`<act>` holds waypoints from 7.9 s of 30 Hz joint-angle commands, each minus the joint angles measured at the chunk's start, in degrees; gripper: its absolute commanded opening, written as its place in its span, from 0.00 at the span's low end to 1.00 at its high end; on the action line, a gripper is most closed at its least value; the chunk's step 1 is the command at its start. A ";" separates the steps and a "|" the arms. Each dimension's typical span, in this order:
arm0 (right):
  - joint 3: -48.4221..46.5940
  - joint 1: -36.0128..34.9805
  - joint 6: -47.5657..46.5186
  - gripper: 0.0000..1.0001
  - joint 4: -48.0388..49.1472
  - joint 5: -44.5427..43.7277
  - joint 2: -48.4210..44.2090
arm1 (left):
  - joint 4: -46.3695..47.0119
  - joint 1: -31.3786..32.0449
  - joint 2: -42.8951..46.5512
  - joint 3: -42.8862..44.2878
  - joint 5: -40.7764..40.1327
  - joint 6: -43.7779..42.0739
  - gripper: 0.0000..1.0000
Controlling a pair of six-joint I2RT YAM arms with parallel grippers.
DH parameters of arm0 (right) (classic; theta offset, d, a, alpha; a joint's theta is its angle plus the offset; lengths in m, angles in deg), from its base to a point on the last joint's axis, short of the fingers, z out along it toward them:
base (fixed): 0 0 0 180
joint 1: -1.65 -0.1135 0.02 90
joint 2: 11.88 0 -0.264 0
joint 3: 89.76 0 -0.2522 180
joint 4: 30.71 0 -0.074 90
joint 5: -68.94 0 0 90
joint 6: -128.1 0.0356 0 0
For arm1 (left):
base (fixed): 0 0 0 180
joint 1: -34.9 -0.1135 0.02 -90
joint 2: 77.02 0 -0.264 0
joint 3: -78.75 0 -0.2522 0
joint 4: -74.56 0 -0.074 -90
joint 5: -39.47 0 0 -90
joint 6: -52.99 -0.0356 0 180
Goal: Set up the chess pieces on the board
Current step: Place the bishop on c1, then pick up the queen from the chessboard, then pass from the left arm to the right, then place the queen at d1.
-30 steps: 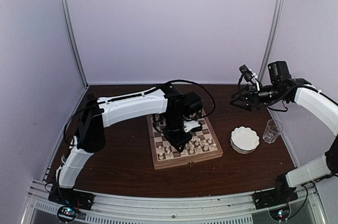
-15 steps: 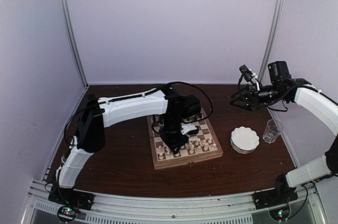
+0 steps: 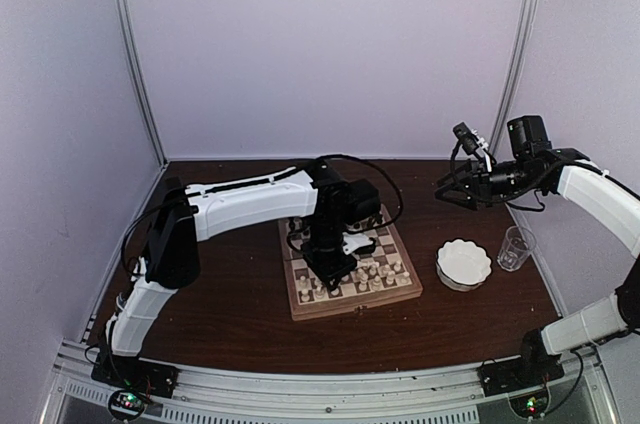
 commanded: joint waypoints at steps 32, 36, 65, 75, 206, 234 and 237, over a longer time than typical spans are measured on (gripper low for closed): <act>-0.43 0.32 -1.36 0.61 -0.93 -0.91 -0.68 | -1.36 0.20 6.23 3.21 -4.60 -0.42 0.28; -1.99 0.33 -4.95 0.61 -4.35 -2.60 -0.21 | 1.36 -0.22 10.98 1.19 -6.18 -0.61 0.29; -1.10 0.15 -8.28 0.59 -8.35 -5.15 0.31 | 24.32 -6.61 -3.12 4.33 8.55 -17.38 0.36; -0.97 0.21 -8.54 0.59 -8.26 -5.46 0.14 | 22.11 -6.63 -6.02 6.18 8.07 -19.37 0.35; -27.85 -17.88 22.93 0.15 -12.10 2.08 23.12 | 70.55 -3.35 33.66 -36.66 2.32 -4.94 0.10; -21.10 -40.33 -11.40 0.14 -16.95 -36.74 23.42 | 61.08 -30.88 44.58 -48.46 11.01 4.67 0.62; -22.39 -41.34 -12.34 0.13 -17.36 -38.39 26.13 | 61.00 -30.87 46.20 -50.99 10.52 3.82 0.61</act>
